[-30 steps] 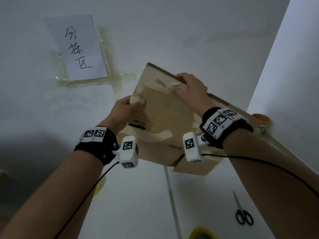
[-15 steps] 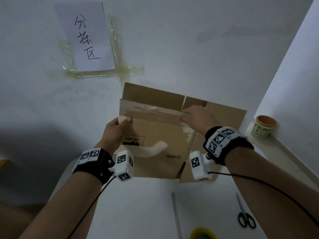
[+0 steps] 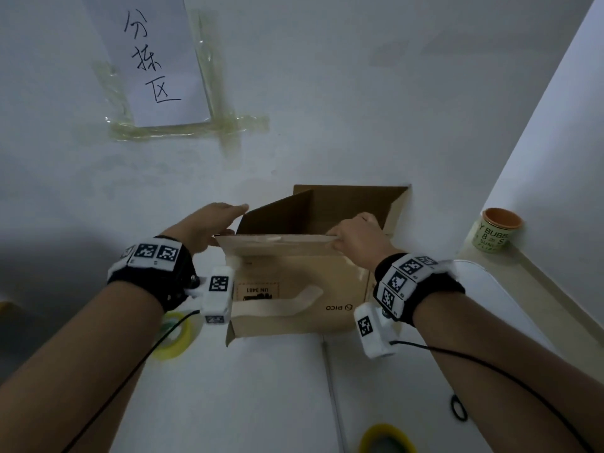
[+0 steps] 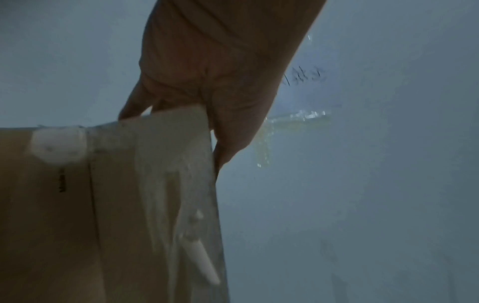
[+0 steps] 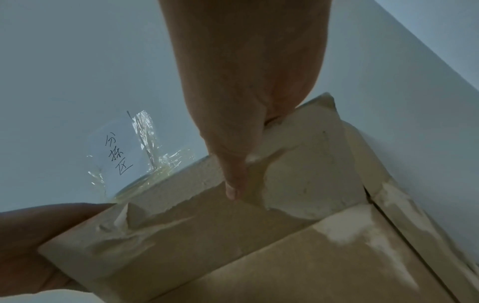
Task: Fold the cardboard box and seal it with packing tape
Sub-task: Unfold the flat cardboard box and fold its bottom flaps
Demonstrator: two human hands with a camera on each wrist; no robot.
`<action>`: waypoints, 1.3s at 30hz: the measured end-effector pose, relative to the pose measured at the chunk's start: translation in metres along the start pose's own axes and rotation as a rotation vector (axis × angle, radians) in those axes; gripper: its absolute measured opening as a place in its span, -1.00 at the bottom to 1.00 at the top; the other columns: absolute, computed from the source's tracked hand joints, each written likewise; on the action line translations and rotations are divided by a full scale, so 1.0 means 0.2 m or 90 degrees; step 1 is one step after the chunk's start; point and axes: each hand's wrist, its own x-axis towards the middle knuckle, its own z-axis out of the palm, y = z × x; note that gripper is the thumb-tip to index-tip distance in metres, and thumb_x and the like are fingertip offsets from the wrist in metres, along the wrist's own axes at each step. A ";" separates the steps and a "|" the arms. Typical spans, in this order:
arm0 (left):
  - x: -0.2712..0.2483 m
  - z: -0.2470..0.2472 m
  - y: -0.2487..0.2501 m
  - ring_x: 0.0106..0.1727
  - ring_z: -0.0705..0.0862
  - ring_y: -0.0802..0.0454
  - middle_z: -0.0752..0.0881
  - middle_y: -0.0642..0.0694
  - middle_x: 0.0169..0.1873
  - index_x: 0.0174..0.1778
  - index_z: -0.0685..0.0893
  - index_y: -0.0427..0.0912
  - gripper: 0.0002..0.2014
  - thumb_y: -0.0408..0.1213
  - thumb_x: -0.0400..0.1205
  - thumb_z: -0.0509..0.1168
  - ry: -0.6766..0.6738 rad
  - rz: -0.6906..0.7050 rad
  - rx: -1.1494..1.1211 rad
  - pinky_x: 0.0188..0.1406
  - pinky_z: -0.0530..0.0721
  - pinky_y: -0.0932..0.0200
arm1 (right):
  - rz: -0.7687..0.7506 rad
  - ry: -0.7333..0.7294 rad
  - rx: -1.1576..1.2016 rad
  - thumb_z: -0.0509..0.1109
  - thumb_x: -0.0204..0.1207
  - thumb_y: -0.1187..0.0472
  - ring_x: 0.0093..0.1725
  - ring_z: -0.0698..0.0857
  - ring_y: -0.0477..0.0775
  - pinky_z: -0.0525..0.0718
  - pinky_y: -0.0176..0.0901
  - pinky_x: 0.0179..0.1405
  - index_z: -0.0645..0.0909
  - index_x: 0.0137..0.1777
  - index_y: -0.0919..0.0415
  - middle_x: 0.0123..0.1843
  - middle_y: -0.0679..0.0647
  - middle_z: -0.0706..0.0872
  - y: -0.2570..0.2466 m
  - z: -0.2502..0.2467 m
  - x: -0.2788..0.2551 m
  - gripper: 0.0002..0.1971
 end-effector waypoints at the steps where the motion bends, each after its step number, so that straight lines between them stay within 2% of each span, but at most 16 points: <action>1: 0.00 0.03 0.03 0.18 0.67 -0.15 0.58 -0.10 0.19 0.31 0.57 -0.26 -0.42 0.21 0.65 0.19 -0.025 -0.001 0.073 0.07 0.67 0.00 | 0.006 -0.007 -0.002 0.22 0.68 0.08 0.25 0.60 0.06 0.17 0.02 0.54 0.65 0.34 -0.01 0.13 0.01 0.77 0.00 0.00 0.00 -0.70; 3: 0.01 0.09 0.09 0.08 0.69 -0.20 0.67 -0.17 0.10 0.18 0.66 -0.34 -0.26 0.36 0.58 0.13 -0.033 0.008 0.182 0.01 0.65 0.02 | 0.016 -0.032 -0.007 0.24 0.67 0.10 0.25 0.60 0.08 0.21 0.02 0.49 0.64 0.35 0.00 0.16 0.02 0.75 0.01 -0.02 0.00 -0.70; 6: 0.02 0.16 0.14 0.13 0.67 -0.20 0.69 -0.23 0.15 0.21 0.67 -0.34 -0.17 0.43 0.54 0.08 -0.021 0.037 0.414 0.05 0.58 0.01 | 0.034 -0.072 0.004 0.27 0.65 0.12 0.24 0.62 0.10 0.23 0.07 0.47 0.67 0.31 0.02 0.17 0.05 0.75 0.06 -0.03 -0.02 -0.71; 8: 0.02 0.20 0.16 0.08 0.67 -0.16 0.71 -0.20 0.11 0.18 0.68 -0.31 -0.27 0.37 0.56 0.16 -0.055 0.043 0.520 -0.02 0.54 0.06 | 0.041 -0.089 0.014 0.28 0.64 0.15 0.20 0.64 0.11 0.29 0.10 0.45 0.68 0.29 0.05 0.15 0.07 0.76 0.08 -0.02 -0.05 -0.72; 10: 0.02 0.23 0.17 -0.03 0.66 -0.11 0.74 -0.21 0.08 0.15 0.71 -0.31 -0.46 0.16 0.63 0.25 -0.047 0.057 0.550 -0.08 0.51 0.09 | 0.047 -0.093 0.025 0.29 0.63 0.16 0.15 0.66 0.12 0.40 0.10 0.40 0.69 0.28 0.07 0.14 0.08 0.76 0.09 -0.02 -0.07 -0.72; 13: 0.01 0.26 0.16 -0.08 0.64 -0.18 0.71 -0.30 0.04 0.16 0.65 -0.41 -0.65 -0.15 0.71 0.20 0.006 0.072 0.509 -0.16 0.51 0.11 | 0.072 -0.116 0.020 0.31 0.61 0.23 0.14 0.66 0.16 0.46 0.12 0.38 0.71 0.24 0.09 0.15 0.11 0.76 0.10 -0.03 -0.06 -0.74; 16: 0.00 0.26 0.10 -0.31 0.66 -0.13 0.68 -0.28 -0.18 0.07 0.60 -0.40 -0.77 -0.27 0.70 0.19 0.039 0.028 0.295 -0.45 0.59 0.14 | 0.097 -0.155 -0.008 0.33 0.58 0.32 0.18 0.65 0.19 0.49 0.12 0.36 0.69 0.26 0.12 0.17 0.13 0.74 0.11 -0.07 -0.07 -0.71; 17: -0.01 0.26 0.07 -0.31 0.67 -0.15 0.68 -0.29 -0.20 0.05 0.59 -0.40 -0.80 -0.30 0.69 0.19 0.056 0.015 0.222 -0.47 0.64 0.11 | 0.101 -0.163 -0.015 0.33 0.58 0.33 0.18 0.66 0.19 0.52 0.10 0.34 0.68 0.28 0.14 0.18 0.14 0.73 0.11 -0.08 -0.07 -0.70; 21: -0.04 0.23 -0.07 -0.06 0.75 -0.37 0.70 -0.45 -0.01 0.04 0.58 -0.46 -0.80 -0.37 0.67 0.19 0.129 -0.006 0.004 -0.14 0.79 -0.17 | 0.126 -0.194 -0.024 0.33 0.57 0.37 0.12 0.69 0.22 0.62 -0.03 0.07 0.63 0.33 0.19 0.20 0.20 0.70 0.10 -0.08 -0.11 -0.66; 24: -0.05 0.18 -0.18 0.03 0.72 -0.30 0.67 -0.45 0.09 -0.15 0.55 -0.34 -0.87 -0.40 0.68 0.18 0.196 -0.034 -0.155 0.02 0.75 -0.23 | 0.137 -0.200 -0.025 0.29 0.58 0.41 0.13 0.70 0.23 0.66 0.00 0.07 0.63 0.32 0.20 0.22 0.21 0.69 0.10 -0.07 -0.13 -0.66; 25: -0.05 0.17 -0.22 0.02 0.69 -0.23 0.66 -0.46 0.17 -0.10 0.57 -0.33 -0.88 -0.39 0.70 0.18 0.208 -0.039 -0.193 0.03 0.76 -0.18 | 0.136 -0.197 -0.025 0.26 0.59 0.40 0.14 0.69 0.23 0.66 0.00 0.08 0.63 0.33 0.19 0.24 0.21 0.68 0.09 -0.05 -0.13 -0.66; 27: -0.05 0.18 -0.28 -0.03 0.65 -0.18 0.63 -0.45 0.27 0.20 0.57 -0.44 -0.76 -0.38 0.71 0.16 0.232 -0.047 -0.201 0.02 0.77 -0.13 | 0.132 -0.207 -0.024 0.22 0.62 0.39 0.18 0.68 0.23 0.67 0.00 0.13 0.60 0.37 0.18 0.28 0.20 0.66 0.06 0.00 -0.14 -0.64; 29: -0.06 0.20 -0.34 0.03 0.69 -0.23 0.64 -0.45 0.25 0.32 0.53 -0.47 -0.67 -0.37 0.70 0.14 0.231 -0.060 -0.155 0.09 0.75 -0.20 | 0.133 -0.240 -0.019 0.20 0.63 0.38 0.18 0.69 0.22 0.69 0.02 0.16 0.61 0.38 0.20 0.28 0.21 0.66 0.04 0.08 -0.15 -0.63; 31: -0.07 0.25 -0.41 0.08 0.71 -0.35 0.68 -0.46 0.14 0.19 0.59 -0.42 -0.74 -0.39 0.65 0.13 0.205 -0.067 -0.116 0.09 0.73 -0.31 | 0.143 -0.275 -0.009 0.19 0.62 0.38 0.14 0.70 0.22 0.71 0.02 0.14 0.64 0.33 0.23 0.24 0.22 0.69 0.03 0.18 -0.17 -0.65; 34: -0.08 0.33 -0.50 0.04 0.72 -0.38 0.71 -0.43 0.01 0.02 0.59 -0.37 -0.82 -0.45 0.61 0.12 0.166 -0.081 -0.068 0.07 0.72 -0.35 | 0.159 -0.316 0.017 0.19 0.62 0.37 0.14 0.70 0.22 0.70 -0.02 0.11 0.64 0.32 0.23 0.23 0.22 0.70 0.04 0.29 -0.21 -0.66; 39: -0.11 0.41 -0.61 0.01 0.71 -0.36 0.71 -0.41 0.00 0.09 0.60 -0.38 -0.75 -0.40 0.58 0.10 0.139 -0.091 -0.013 0.07 0.74 -0.28 | 0.152 -0.340 0.085 0.17 0.63 0.37 0.16 0.70 0.24 0.69 0.03 0.17 0.64 0.33 0.19 0.24 0.22 0.69 0.04 0.38 -0.24 -0.65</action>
